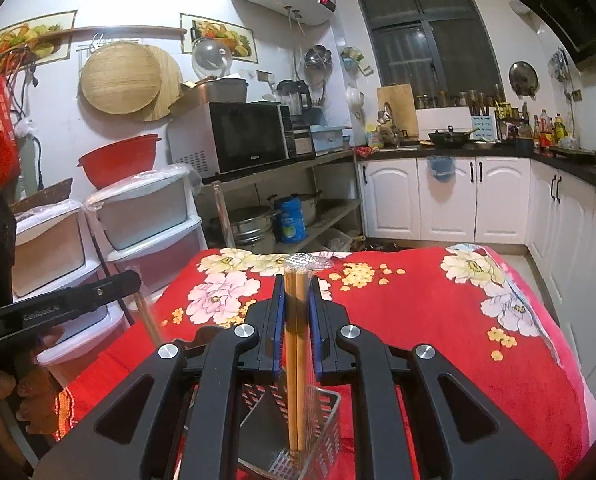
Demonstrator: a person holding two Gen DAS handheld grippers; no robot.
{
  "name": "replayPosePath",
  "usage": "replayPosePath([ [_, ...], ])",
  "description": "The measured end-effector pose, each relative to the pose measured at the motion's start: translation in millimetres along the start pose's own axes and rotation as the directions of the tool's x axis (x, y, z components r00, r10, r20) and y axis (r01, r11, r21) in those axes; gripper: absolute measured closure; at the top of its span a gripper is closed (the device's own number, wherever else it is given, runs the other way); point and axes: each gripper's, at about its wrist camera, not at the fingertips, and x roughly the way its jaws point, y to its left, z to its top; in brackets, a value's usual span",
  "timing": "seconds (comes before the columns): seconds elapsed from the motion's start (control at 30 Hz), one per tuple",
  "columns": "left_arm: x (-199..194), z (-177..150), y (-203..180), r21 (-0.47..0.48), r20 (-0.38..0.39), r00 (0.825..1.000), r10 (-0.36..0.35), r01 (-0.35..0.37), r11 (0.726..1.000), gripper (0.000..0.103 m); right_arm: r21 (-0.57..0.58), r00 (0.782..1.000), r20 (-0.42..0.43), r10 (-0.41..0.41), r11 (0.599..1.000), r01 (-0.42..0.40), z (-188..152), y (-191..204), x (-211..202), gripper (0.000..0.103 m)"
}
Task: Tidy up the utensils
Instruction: 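Lower chopsticks into the caddy and open the left tool while the right tool releases its pair, then move both open tools back down to the wrapped chopsticks on the cloth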
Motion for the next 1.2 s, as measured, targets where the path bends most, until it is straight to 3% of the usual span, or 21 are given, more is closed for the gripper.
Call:
replayPosePath([
  [0.3, -7, -6, 12, -0.017, -0.008, 1.000, 0.029, -0.029, 0.999, 0.099, 0.034, 1.000, -0.016, -0.018, 0.999, 0.019, -7, -10, -15, 0.071],
  [0.87, -38, -34, 13, -0.009, -0.006, 0.997, 0.071, -0.071, 0.997, 0.034, 0.035, 0.996, -0.069, -0.048, 0.998, 0.050, -36, -12, -52, 0.046],
  [1.2, -55, -60, 6, 0.040, -0.007, 0.995, 0.099, -0.099, 0.994, 0.016, 0.016, 0.996, -0.082, -0.043, 0.999, 0.045, -51, -5, -75, 0.039],
])
